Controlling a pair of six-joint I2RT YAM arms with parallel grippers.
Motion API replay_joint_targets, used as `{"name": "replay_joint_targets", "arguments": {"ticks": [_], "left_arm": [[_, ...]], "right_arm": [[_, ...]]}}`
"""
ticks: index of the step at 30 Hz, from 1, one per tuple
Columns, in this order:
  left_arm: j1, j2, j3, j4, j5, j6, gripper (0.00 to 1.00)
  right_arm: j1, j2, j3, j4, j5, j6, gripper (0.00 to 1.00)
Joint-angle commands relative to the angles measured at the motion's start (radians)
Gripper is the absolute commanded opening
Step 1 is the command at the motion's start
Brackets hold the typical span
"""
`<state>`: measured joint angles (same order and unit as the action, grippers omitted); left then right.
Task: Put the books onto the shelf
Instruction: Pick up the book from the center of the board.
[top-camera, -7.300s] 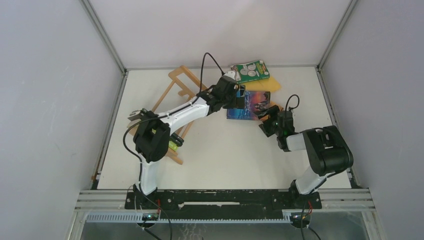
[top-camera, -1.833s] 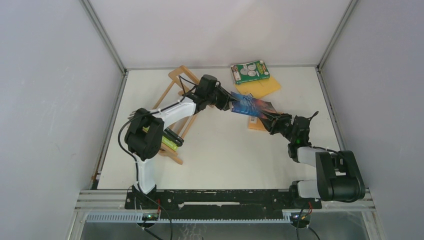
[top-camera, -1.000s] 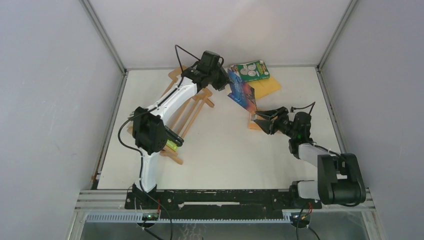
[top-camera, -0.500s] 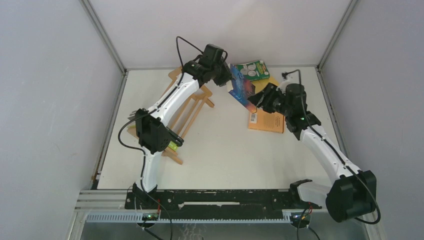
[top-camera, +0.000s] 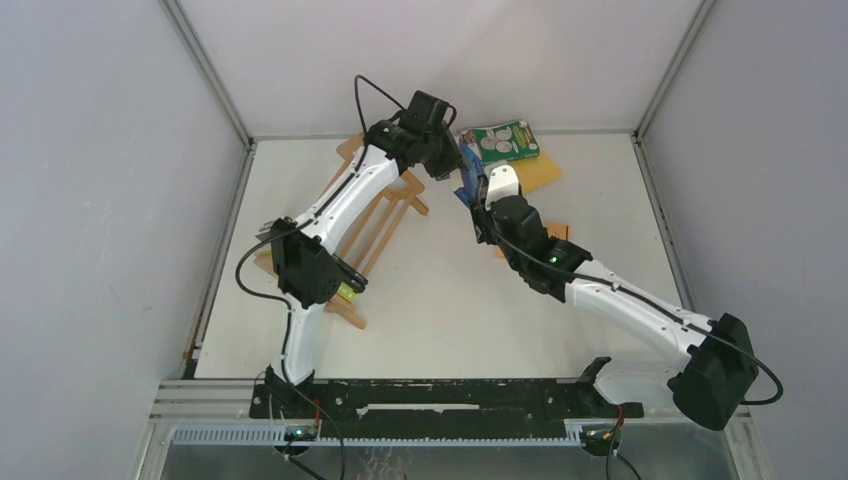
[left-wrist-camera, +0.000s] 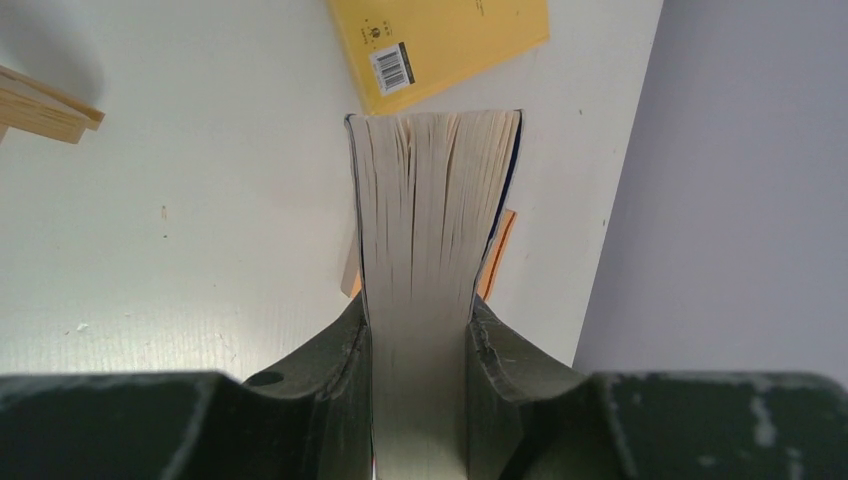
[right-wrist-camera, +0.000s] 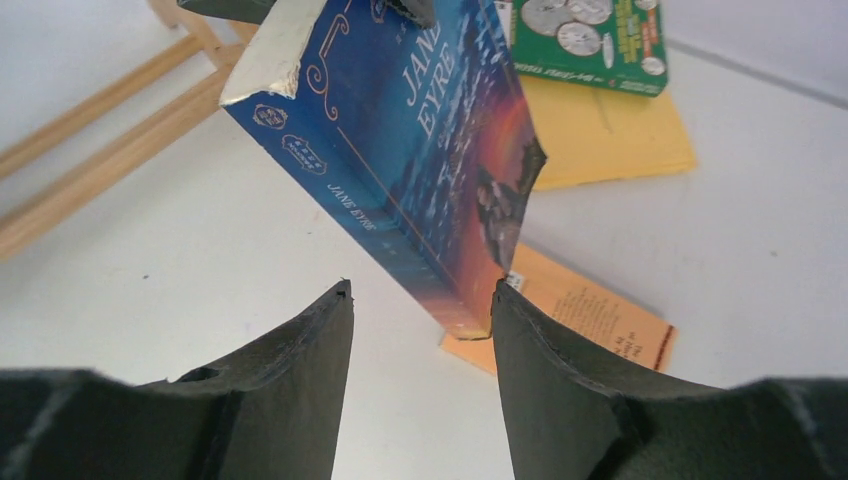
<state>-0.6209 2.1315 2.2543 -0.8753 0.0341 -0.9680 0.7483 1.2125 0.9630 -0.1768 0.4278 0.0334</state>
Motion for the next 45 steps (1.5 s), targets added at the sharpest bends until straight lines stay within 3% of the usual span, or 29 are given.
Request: {"name": "replay_joint_targets", "arguments": {"ticks": [1,12,18,35,39,45], "left_arm": [[-0.007,-0.093,0.099,0.111,0.068,-0.031,0.0],[-0.002,-0.092,0.111,0.109,0.092,-0.052,0.0],[0.003,-0.079,0.132,0.112,0.106,-0.066,0.0],[0.028,-0.08,0.133,0.132,0.172,-0.09,0.0],[0.031,-0.077,0.129,0.133,0.183,-0.087,0.0],[0.043,-0.086,0.093,0.162,0.205,-0.095,0.0]], "right_arm": [[0.049,0.01,0.008,0.086,0.19,-0.147,0.6],[0.084,0.039,0.008,0.098,0.189,-0.179,0.65],[0.078,0.064,0.008,0.098,0.174,-0.19,0.78],[-0.01,0.208,0.022,0.27,0.208,-0.275,0.76],[-0.04,0.236,0.03,0.297,0.209,-0.278,0.69],[-0.05,0.262,0.046,0.307,0.184,-0.286,0.41]]}}
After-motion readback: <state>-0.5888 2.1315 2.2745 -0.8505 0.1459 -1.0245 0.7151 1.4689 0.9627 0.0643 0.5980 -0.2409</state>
